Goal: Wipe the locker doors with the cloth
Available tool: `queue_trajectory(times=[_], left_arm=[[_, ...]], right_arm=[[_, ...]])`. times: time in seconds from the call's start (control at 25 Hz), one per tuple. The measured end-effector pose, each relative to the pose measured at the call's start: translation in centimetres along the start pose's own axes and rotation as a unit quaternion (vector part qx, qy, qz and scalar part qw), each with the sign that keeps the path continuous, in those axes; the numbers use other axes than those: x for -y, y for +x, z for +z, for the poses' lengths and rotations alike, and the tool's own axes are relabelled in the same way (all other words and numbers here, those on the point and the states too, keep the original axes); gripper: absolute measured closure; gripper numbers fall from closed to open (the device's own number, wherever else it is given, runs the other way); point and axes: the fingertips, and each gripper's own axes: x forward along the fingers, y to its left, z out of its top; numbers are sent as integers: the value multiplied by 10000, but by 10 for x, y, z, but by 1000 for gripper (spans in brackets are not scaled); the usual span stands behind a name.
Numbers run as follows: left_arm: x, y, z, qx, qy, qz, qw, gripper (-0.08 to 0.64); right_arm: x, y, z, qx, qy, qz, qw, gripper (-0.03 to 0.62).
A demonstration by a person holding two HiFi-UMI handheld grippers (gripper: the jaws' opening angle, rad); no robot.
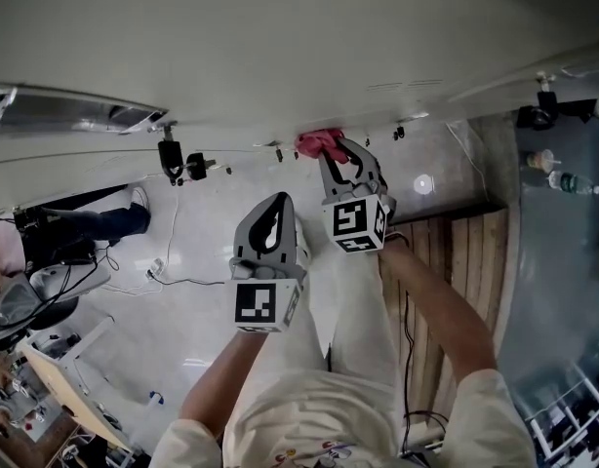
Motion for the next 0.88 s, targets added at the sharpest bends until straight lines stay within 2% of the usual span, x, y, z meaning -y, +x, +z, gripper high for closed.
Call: queue_trajectory(times=[0.88], left_arm=[[20,13,-1,-36,32,-140,9999,554]], right_arm=[[78,-23,-43,-270,598,-852,9942,486]])
